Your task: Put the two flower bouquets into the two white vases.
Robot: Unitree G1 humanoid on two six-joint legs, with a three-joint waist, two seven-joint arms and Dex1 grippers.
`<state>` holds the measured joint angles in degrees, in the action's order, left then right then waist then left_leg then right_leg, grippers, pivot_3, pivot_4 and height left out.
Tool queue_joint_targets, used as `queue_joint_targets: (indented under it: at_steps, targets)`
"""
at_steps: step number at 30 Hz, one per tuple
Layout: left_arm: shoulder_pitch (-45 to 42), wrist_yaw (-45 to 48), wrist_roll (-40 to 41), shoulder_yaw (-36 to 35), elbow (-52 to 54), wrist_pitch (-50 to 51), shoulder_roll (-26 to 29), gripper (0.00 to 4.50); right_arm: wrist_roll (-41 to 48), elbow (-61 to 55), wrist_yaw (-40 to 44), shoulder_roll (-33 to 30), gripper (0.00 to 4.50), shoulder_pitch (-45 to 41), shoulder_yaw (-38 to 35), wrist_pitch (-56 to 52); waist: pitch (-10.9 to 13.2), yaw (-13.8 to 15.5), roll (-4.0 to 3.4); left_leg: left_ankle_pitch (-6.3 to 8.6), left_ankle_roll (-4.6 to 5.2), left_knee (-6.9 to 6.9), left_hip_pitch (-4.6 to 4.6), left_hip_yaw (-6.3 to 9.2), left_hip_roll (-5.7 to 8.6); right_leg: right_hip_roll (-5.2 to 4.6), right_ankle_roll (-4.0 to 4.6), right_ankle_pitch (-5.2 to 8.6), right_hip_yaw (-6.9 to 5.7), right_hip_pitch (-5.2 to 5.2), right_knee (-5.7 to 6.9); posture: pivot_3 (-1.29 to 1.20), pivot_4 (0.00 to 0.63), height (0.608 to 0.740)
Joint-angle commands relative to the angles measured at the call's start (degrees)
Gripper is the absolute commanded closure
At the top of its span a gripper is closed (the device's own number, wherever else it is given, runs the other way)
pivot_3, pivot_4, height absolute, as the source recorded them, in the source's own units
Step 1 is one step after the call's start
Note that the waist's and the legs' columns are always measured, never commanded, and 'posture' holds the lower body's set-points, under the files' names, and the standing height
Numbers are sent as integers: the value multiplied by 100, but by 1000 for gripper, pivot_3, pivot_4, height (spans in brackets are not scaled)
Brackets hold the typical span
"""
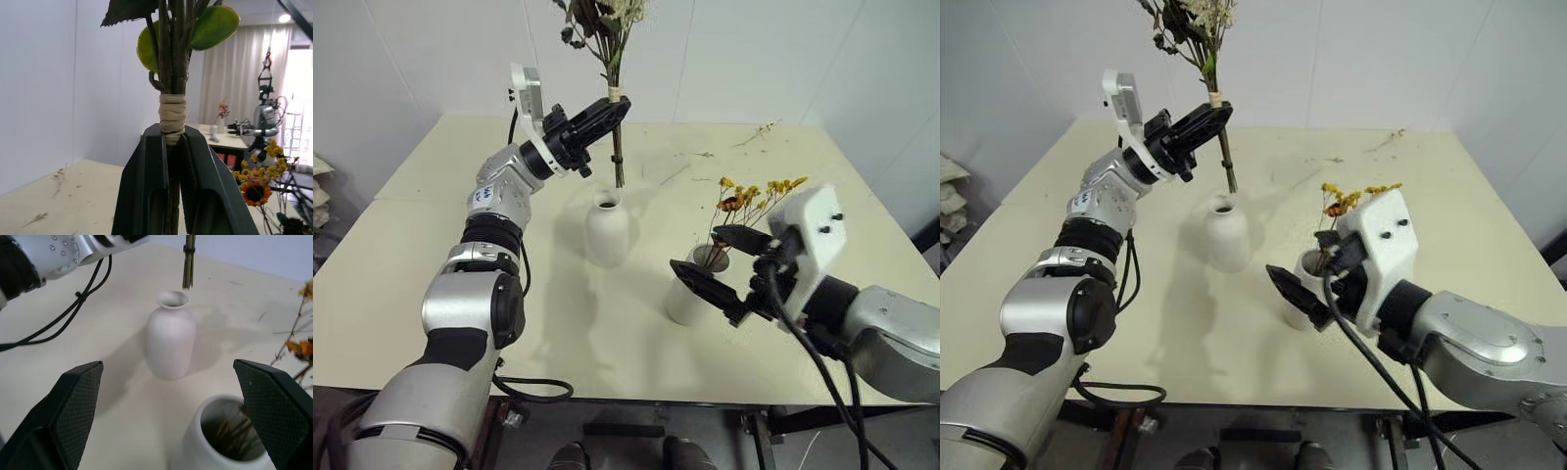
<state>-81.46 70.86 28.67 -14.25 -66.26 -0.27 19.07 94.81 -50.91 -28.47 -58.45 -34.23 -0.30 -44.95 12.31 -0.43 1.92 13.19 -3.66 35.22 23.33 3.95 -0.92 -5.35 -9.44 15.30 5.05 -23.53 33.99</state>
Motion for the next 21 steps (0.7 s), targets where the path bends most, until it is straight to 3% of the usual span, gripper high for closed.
queue_joint_targets:
  at_steps: [1,6,21]
  targets:
    - [-283,35,-38,-176,-38,3,24,4437,182,75,-466,289,0,-455,445,121,0,1,0,0,0,-1,2,0,0,0,0,0,0,-2,1,0,150,740]
    - [-275,-30,-123,-261,-139,-11,2,4437,178,134,-581,526,0,-505,679,129,0,19,0,3,5,-2,14,2,1,0,-2,1,-1,-8,2,0,150,740]
    - [-61,-197,-390,-376,-164,-135,226,4437,178,106,-525,453,0,-268,786,-16,0,10,0,0,11,0,10,3,-1,3,-1,2,-1,-12,15,0,150,740]
